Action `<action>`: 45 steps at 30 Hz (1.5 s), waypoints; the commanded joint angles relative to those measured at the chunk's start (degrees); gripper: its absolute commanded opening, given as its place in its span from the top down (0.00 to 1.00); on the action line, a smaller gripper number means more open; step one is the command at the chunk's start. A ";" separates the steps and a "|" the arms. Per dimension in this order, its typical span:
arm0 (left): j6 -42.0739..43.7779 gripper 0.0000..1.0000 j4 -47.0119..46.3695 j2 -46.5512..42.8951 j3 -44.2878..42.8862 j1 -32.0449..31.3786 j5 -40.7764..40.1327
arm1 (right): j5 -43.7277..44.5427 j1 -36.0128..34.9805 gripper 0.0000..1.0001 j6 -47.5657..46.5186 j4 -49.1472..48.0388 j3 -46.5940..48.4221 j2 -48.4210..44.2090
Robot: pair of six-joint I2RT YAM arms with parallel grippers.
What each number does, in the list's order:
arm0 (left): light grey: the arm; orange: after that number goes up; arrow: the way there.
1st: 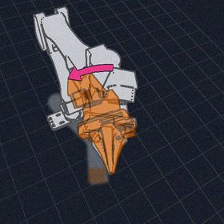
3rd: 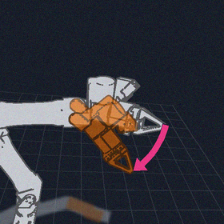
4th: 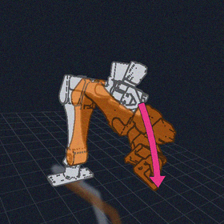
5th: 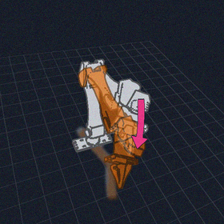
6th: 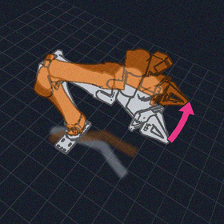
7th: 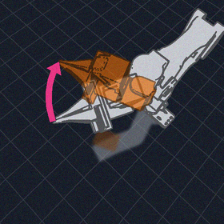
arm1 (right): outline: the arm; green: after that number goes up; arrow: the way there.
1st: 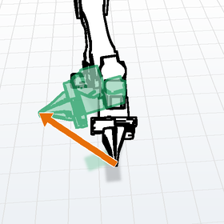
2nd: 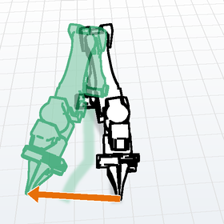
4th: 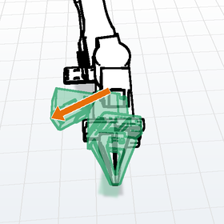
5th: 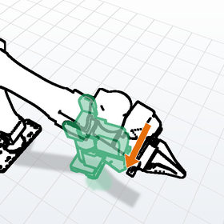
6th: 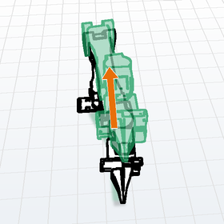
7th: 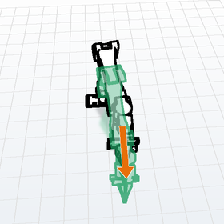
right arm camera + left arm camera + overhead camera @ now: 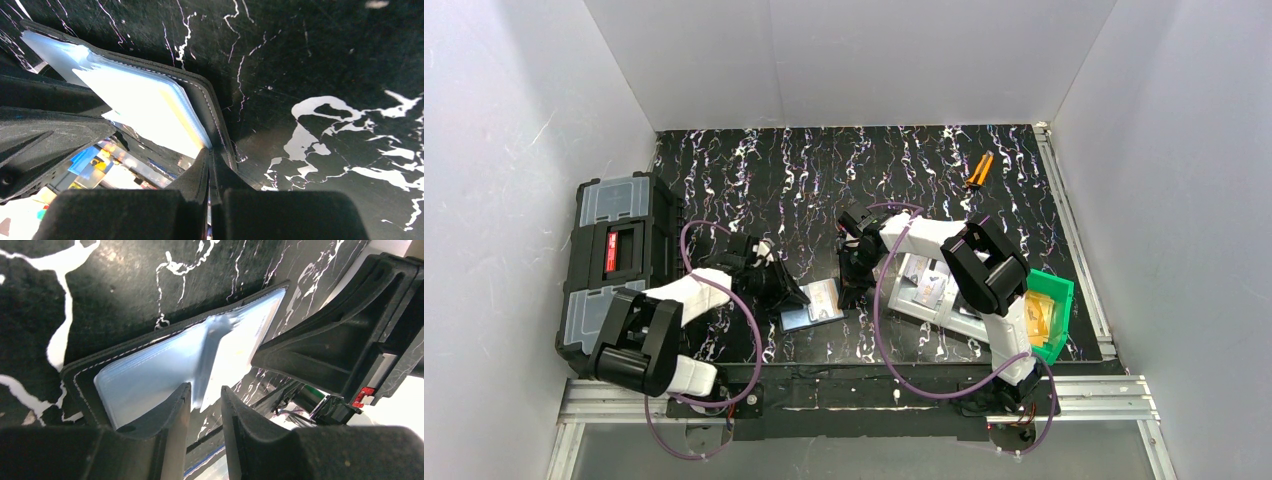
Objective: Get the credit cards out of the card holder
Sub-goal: Remove the credit card from the card holder.
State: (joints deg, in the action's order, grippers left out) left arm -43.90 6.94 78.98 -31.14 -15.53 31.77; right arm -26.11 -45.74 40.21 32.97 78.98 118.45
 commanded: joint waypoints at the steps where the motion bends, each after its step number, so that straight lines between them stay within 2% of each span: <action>1: -1.27 0.72 -3.87 1.40 1.04 -0.78 1.77 | 8.31 -0.52 0.99 -1.92 0.16 -1.37 4.50; 14: -2.89 0.74 -7.36 3.48 1.86 -2.15 2.06 | 8.22 -0.69 0.99 -1.97 0.34 -1.11 4.90; 18: -3.71 0.79 -9.21 3.64 2.26 -2.43 2.11 | 8.31 -0.68 0.99 -1.98 0.34 -1.09 5.08; 25: -4.49 1.00 -8.81 2.40 2.33 -2.48 1.74 | 8.44 -0.77 0.99 -1.99 0.35 -1.13 5.07; 28: -4.38 1.00 -7.28 0.89 1.87 -2.45 0.90 | 8.52 -0.71 0.99 -1.96 0.22 -1.37 5.07; 31: -3.28 1.00 -1.55 -1.46 0.67 -2.38 -1.88 | 8.55 -0.75 0.99 -1.96 0.10 -1.62 5.11; 34: -0.94 1.00 8.79 -3.02 -2.58 -2.00 -7.45 | 8.65 -0.73 0.99 -1.80 0.01 -1.72 5.06; 37: 1.07 1.00 15.32 -3.91 -4.51 -1.53 -12.60 | 8.70 -0.69 0.99 -1.86 -0.06 -1.82 5.19; 45: 2.28 1.00 21.03 -3.98 -5.59 -0.55 -17.31 | 8.61 -0.68 0.99 -1.61 -0.35 -2.25 5.38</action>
State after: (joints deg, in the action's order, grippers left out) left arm -43.68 19.99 76.23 -35.75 -17.12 21.50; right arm -27.27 -45.82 40.29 32.42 79.35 119.15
